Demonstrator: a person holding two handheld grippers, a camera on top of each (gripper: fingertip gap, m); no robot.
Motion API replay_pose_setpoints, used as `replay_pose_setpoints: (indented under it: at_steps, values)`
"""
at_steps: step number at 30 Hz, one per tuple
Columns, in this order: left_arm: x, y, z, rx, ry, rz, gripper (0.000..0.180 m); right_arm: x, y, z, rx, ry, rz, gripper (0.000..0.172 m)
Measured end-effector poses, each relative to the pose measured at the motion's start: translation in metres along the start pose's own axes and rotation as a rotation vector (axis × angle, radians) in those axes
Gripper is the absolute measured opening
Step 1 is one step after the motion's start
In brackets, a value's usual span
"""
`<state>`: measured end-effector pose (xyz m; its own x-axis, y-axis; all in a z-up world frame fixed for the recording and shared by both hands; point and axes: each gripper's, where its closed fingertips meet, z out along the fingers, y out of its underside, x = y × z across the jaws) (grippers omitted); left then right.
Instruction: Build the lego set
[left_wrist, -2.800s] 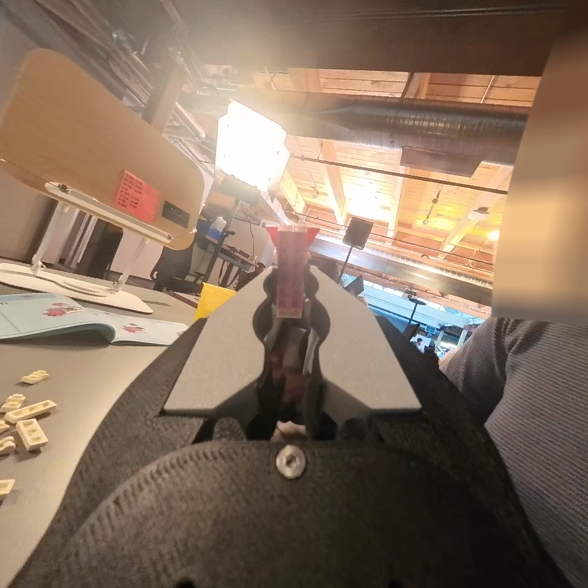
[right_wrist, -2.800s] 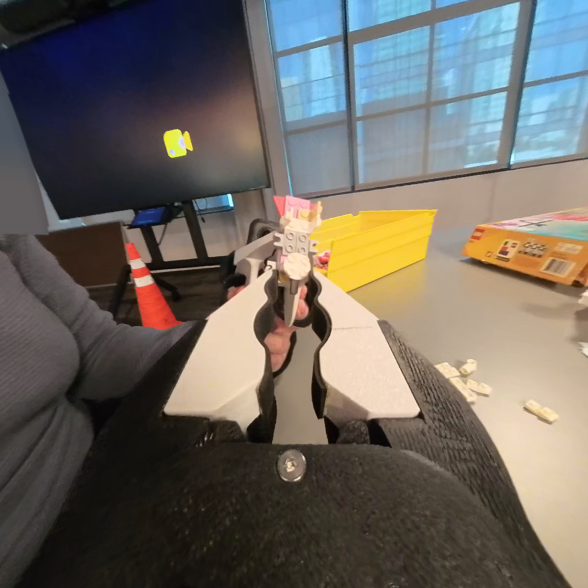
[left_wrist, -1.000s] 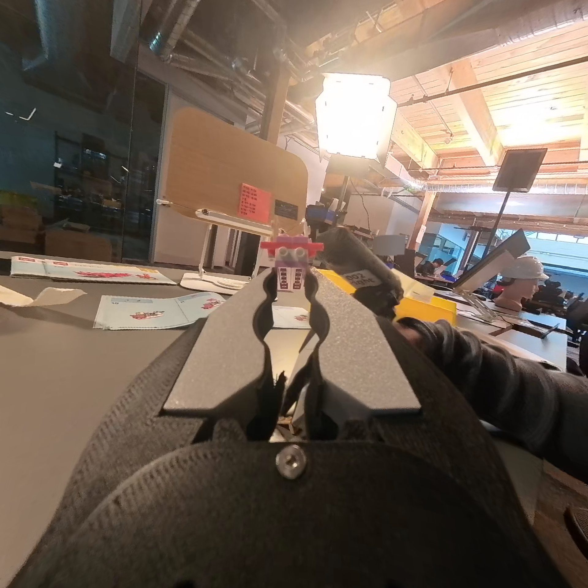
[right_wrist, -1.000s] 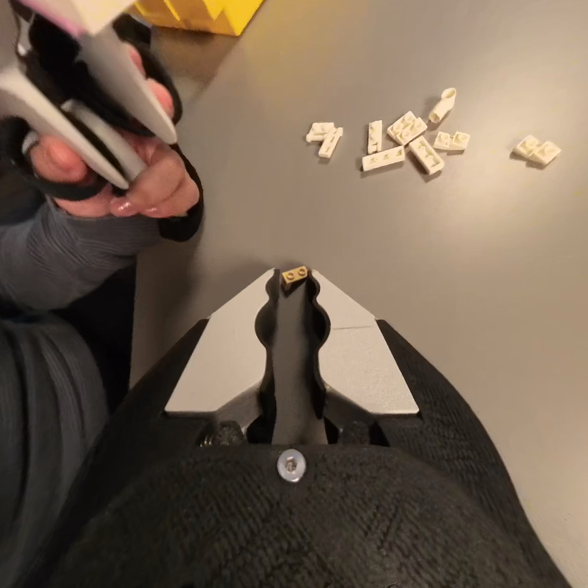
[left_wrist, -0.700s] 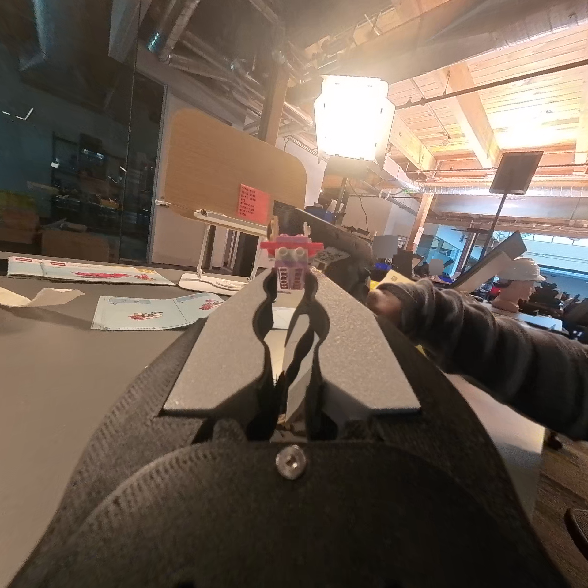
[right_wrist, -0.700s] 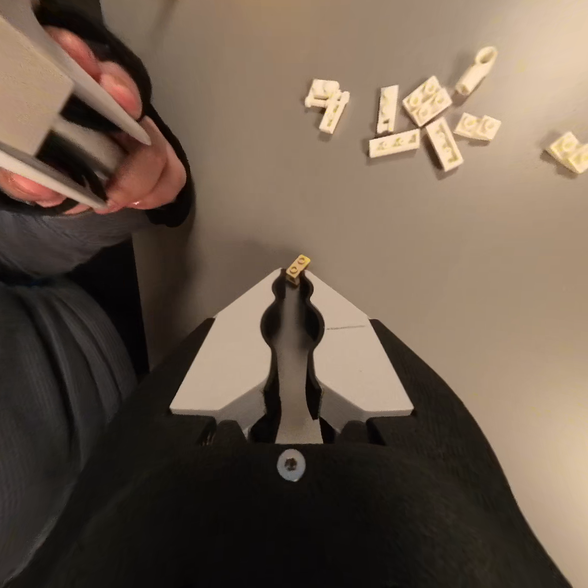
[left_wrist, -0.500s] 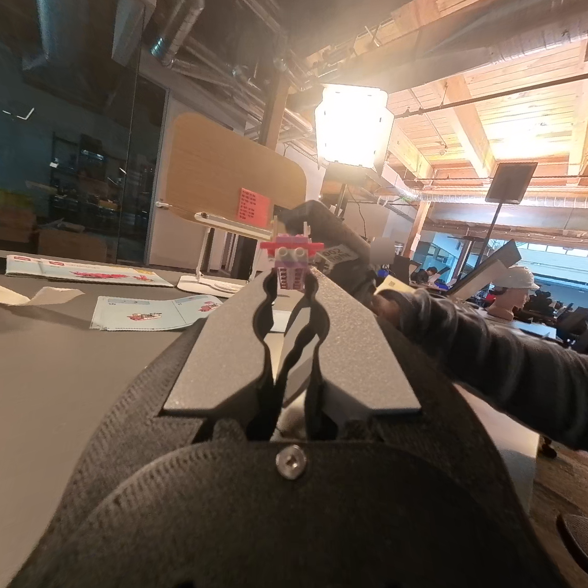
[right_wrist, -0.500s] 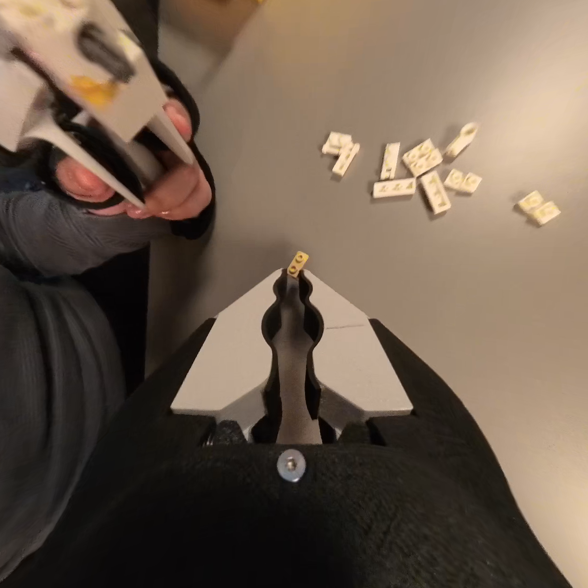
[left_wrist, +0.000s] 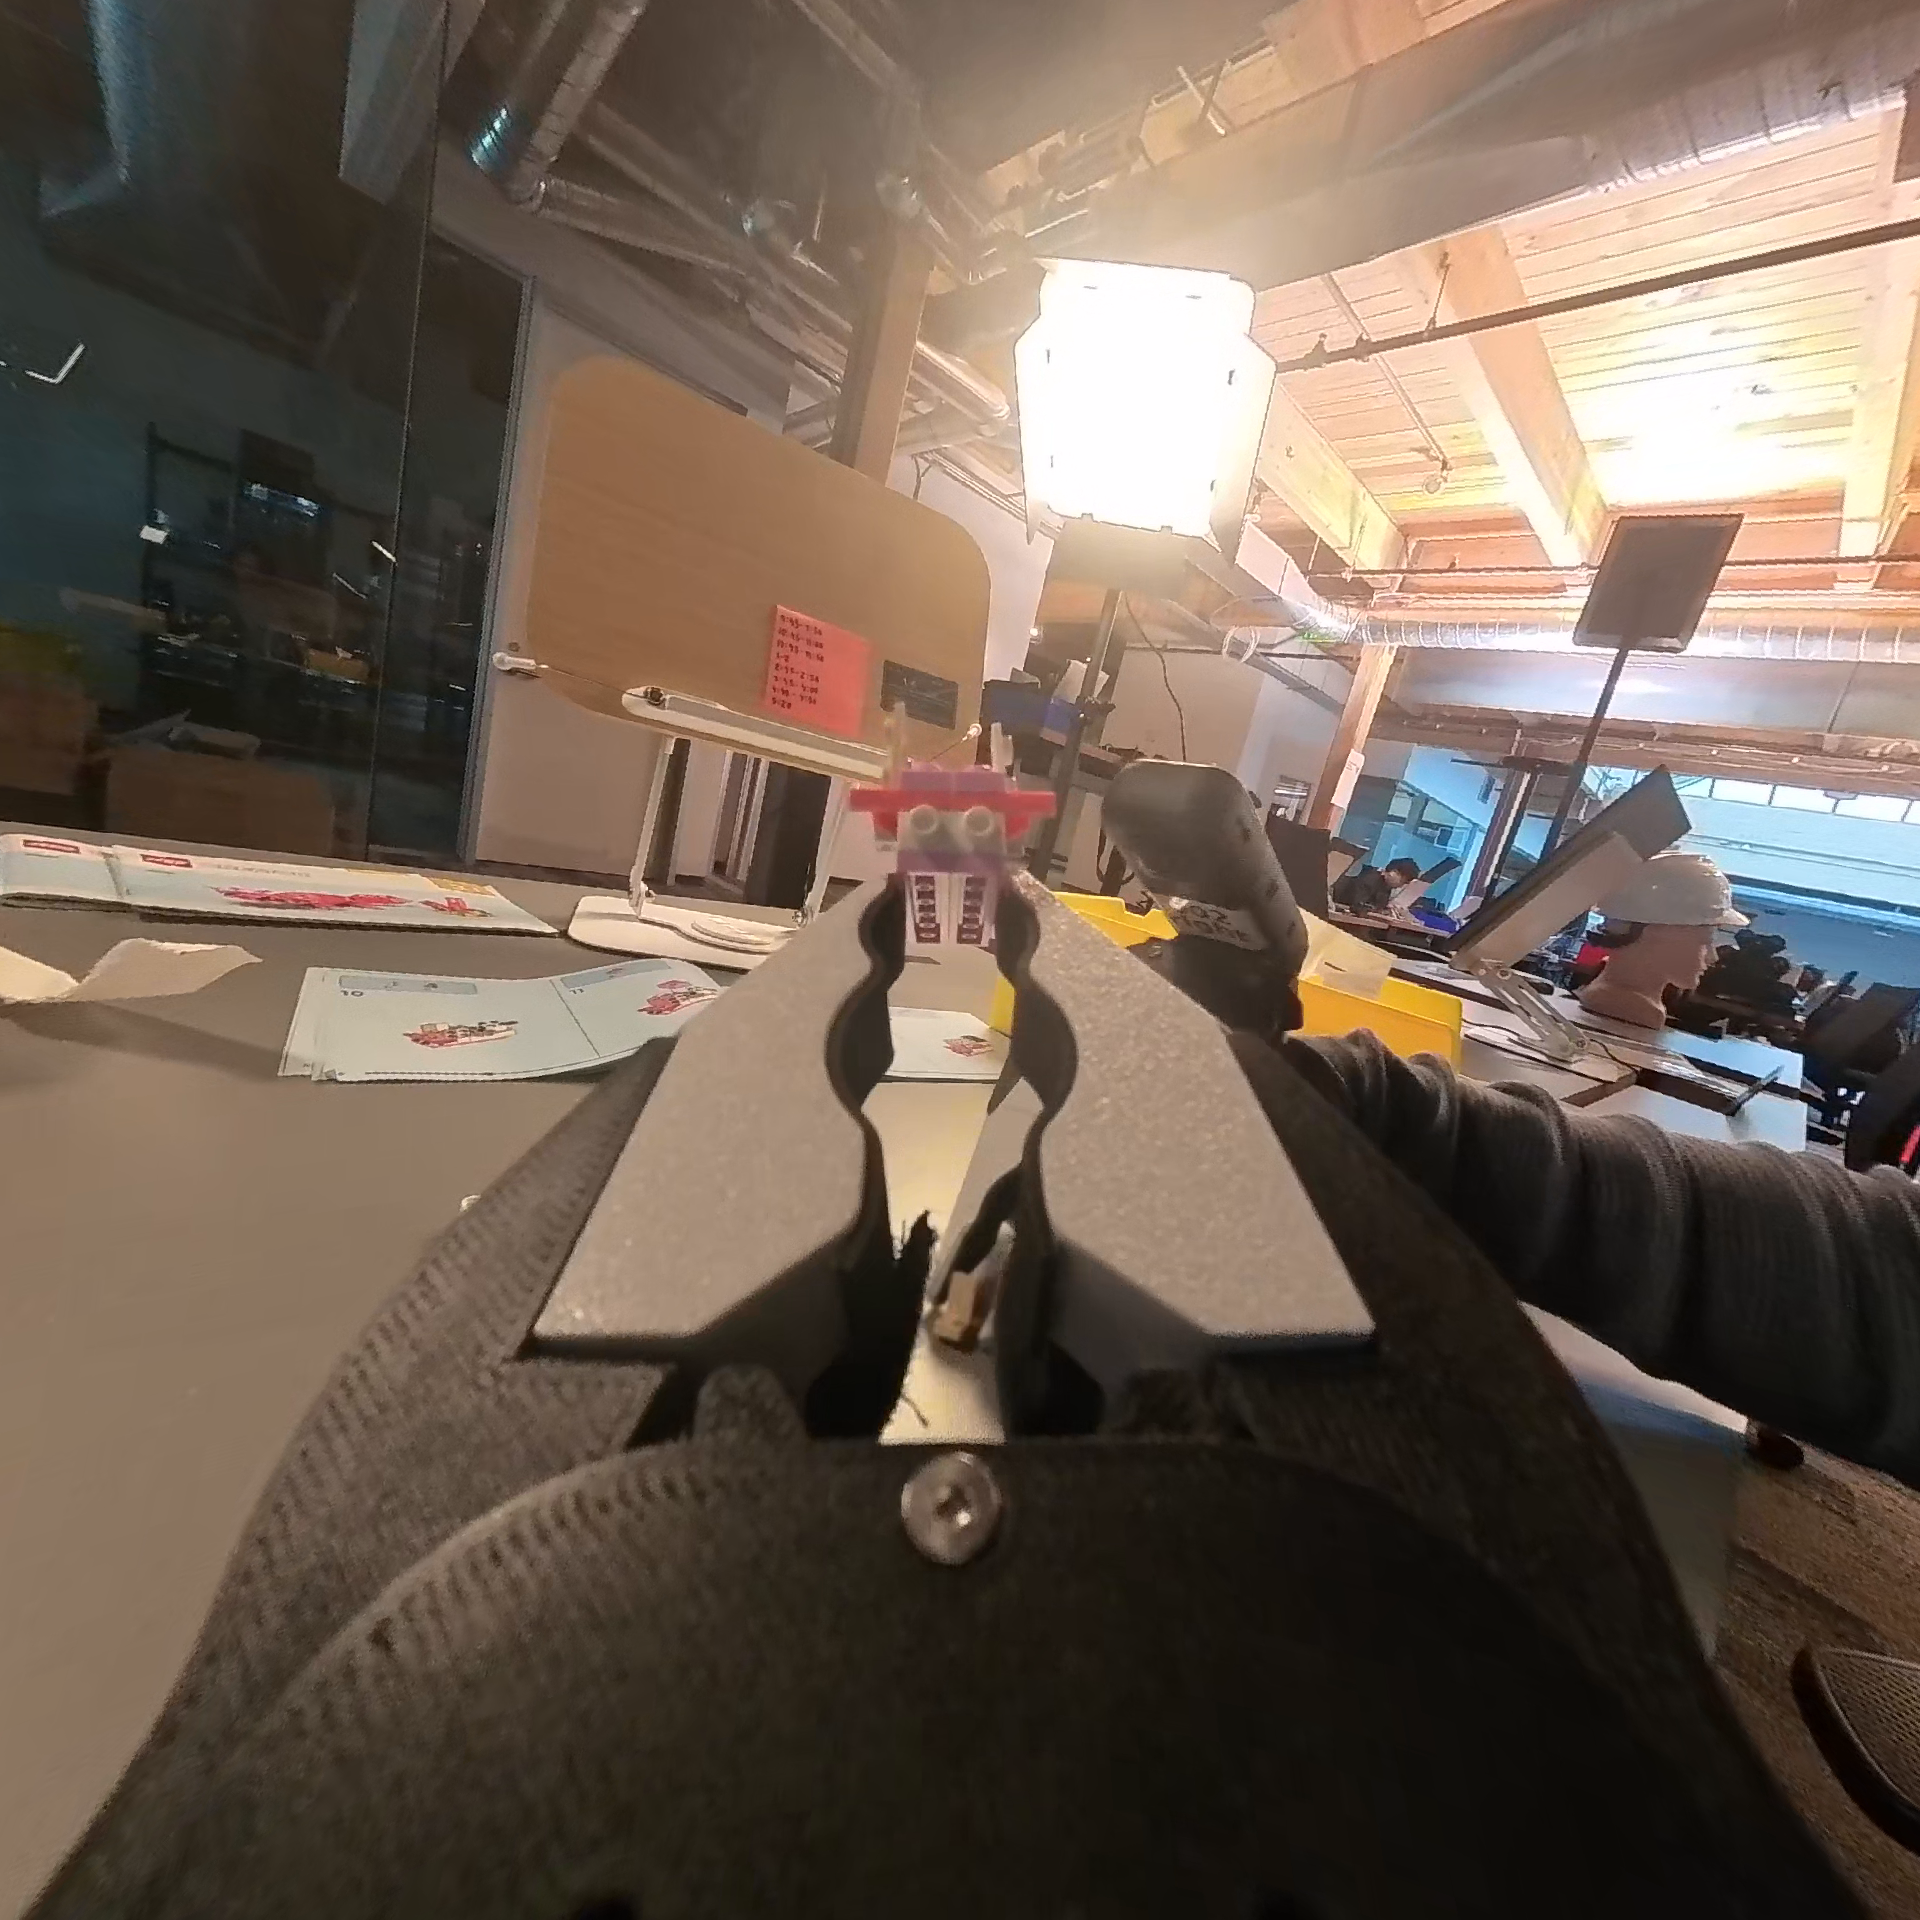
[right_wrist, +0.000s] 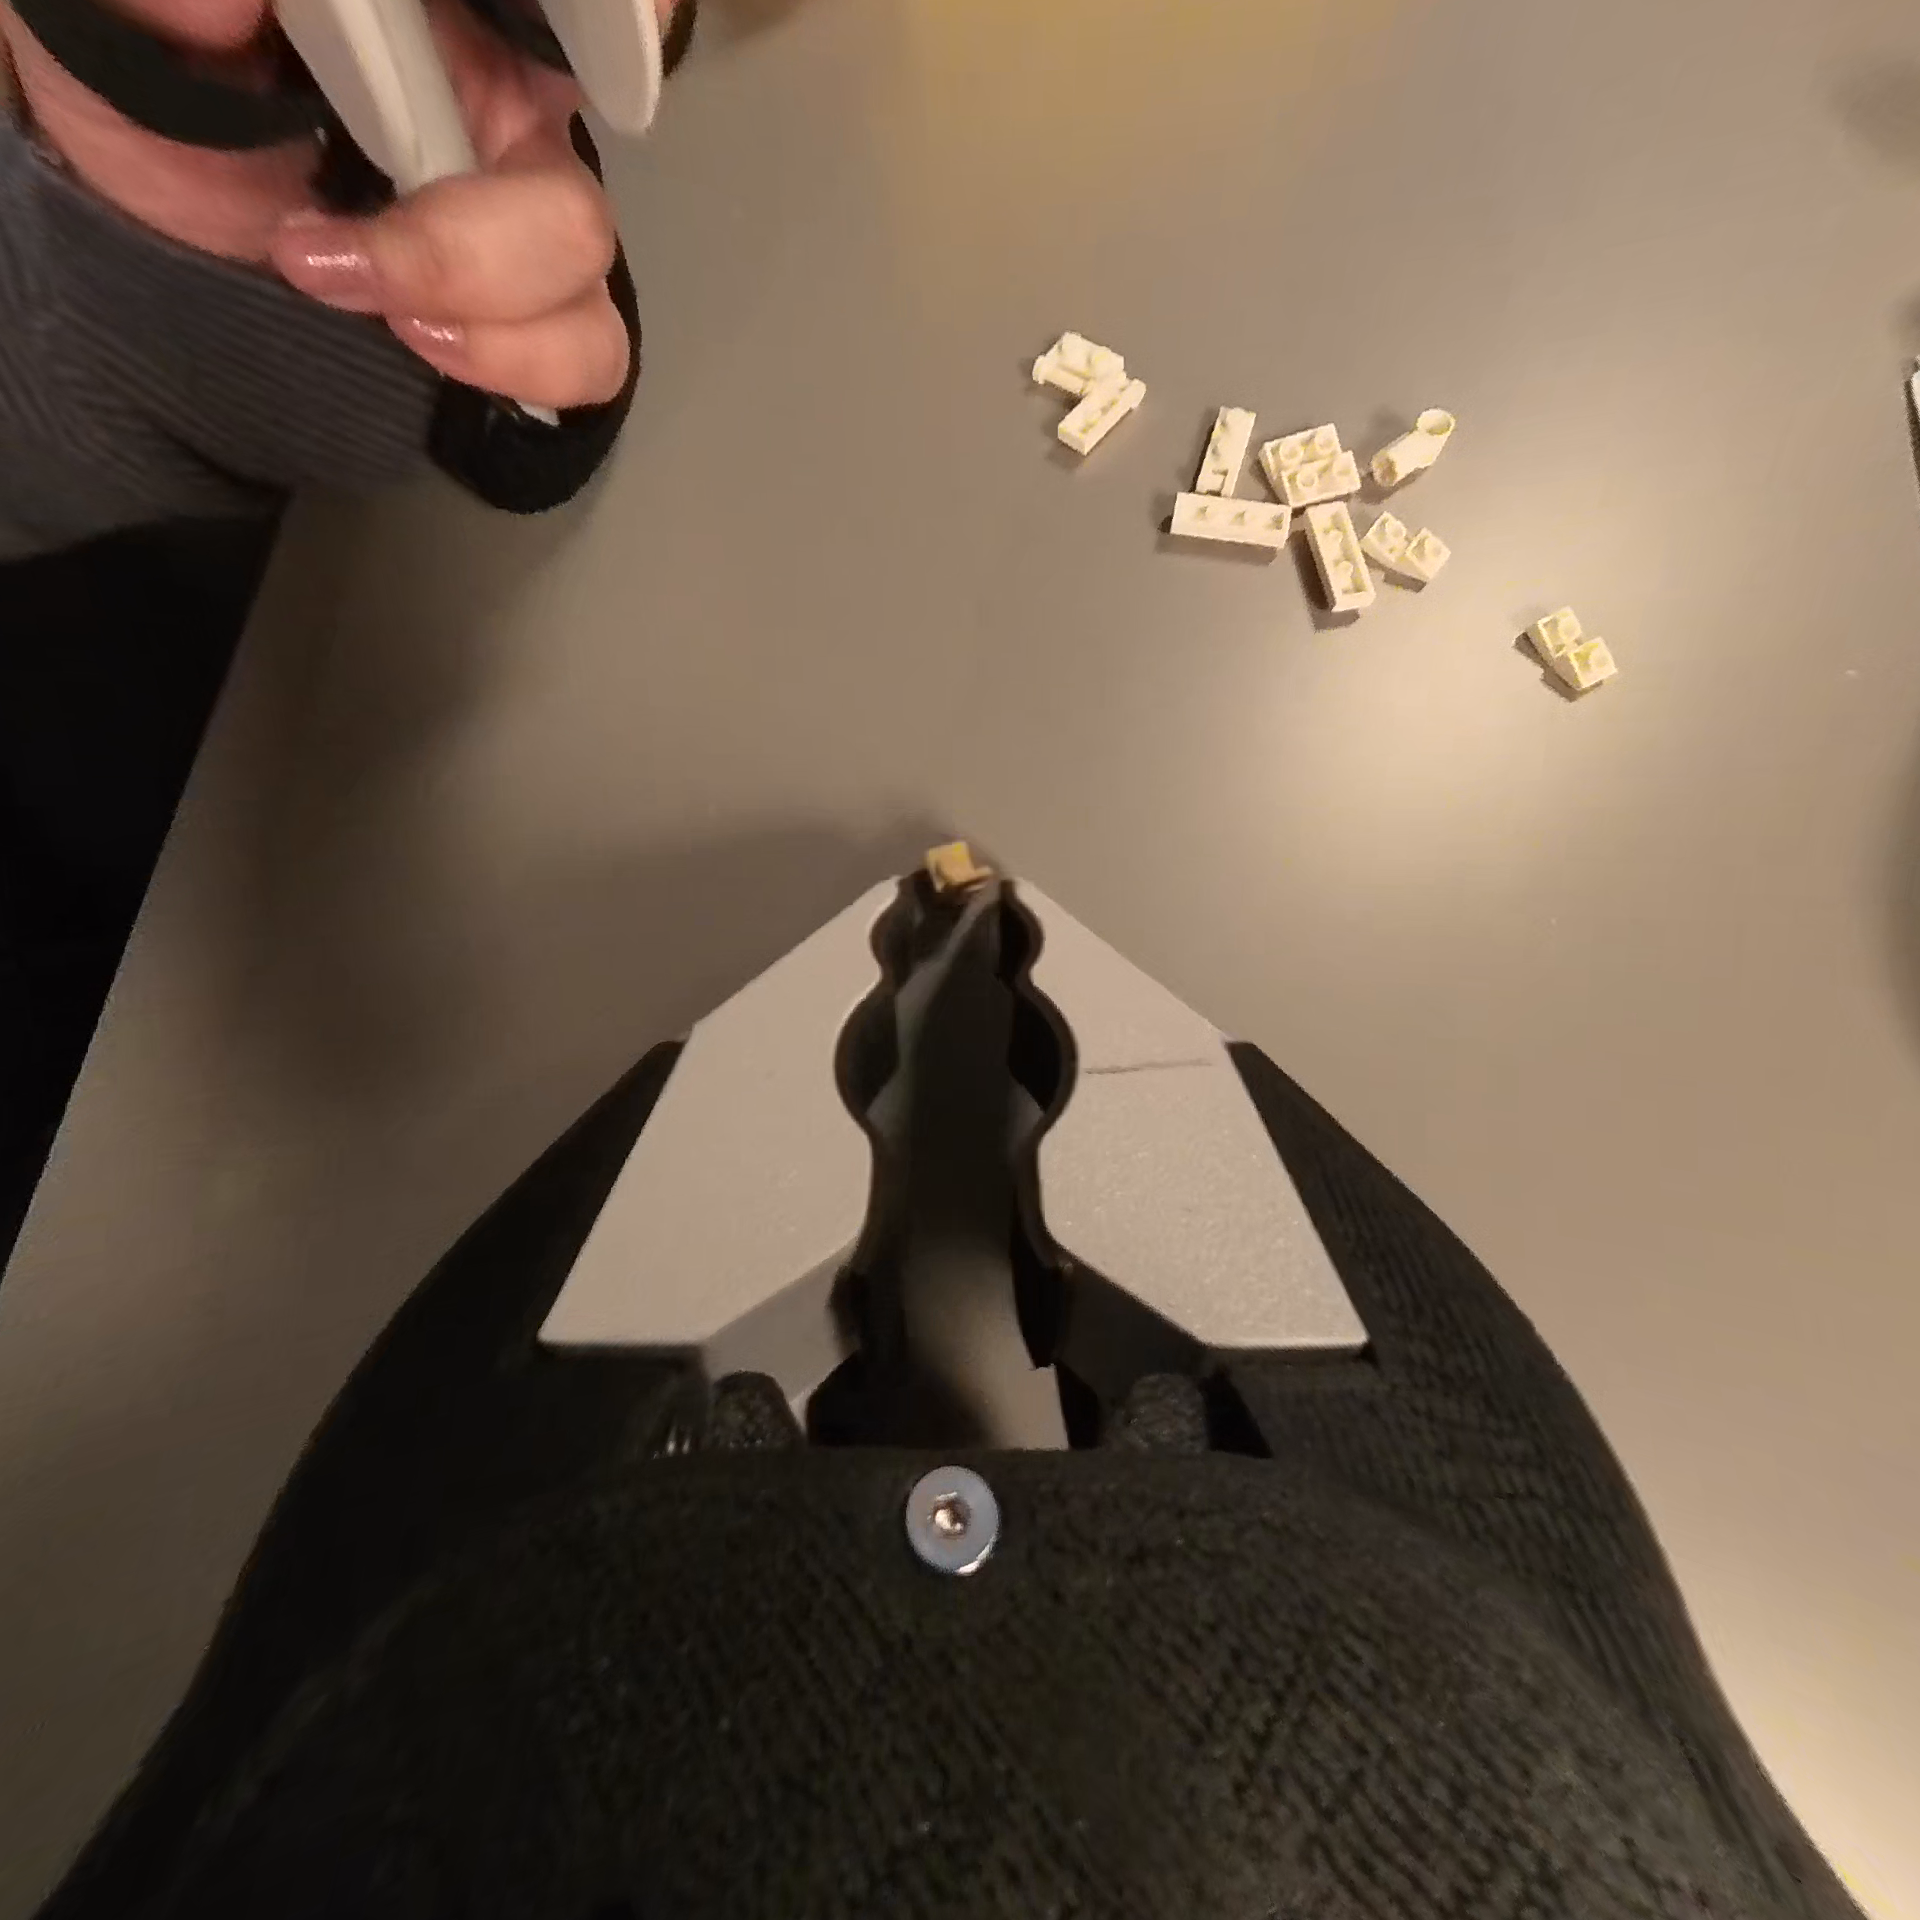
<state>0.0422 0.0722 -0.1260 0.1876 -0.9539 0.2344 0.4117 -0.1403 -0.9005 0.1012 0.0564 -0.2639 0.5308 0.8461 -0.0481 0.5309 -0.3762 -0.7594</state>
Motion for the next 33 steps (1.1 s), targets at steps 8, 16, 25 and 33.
replay_pose_setpoints:
  at_steps: [8,16,25,33]
  values:
    - [0.002,0.001,0.001,-0.008,0.013,-0.002,0.015,-0.002,0.000,-0.012,0.036,-0.087,0.009,0.031]
    - [0.002,0.002,0.001,-0.008,0.020,-0.007,0.015,-0.043,0.005,-0.012,0.001,-0.244,-0.017,0.024]
    - [0.003,0.003,0.002,-0.013,0.026,-0.005,0.015,-0.014,-0.002,-0.008,0.076,-0.106,0.057,0.032]
    - [0.004,0.003,0.002,-0.014,0.030,-0.005,0.015,-0.026,-0.007,-0.012,0.122,-0.189,0.068,0.021]
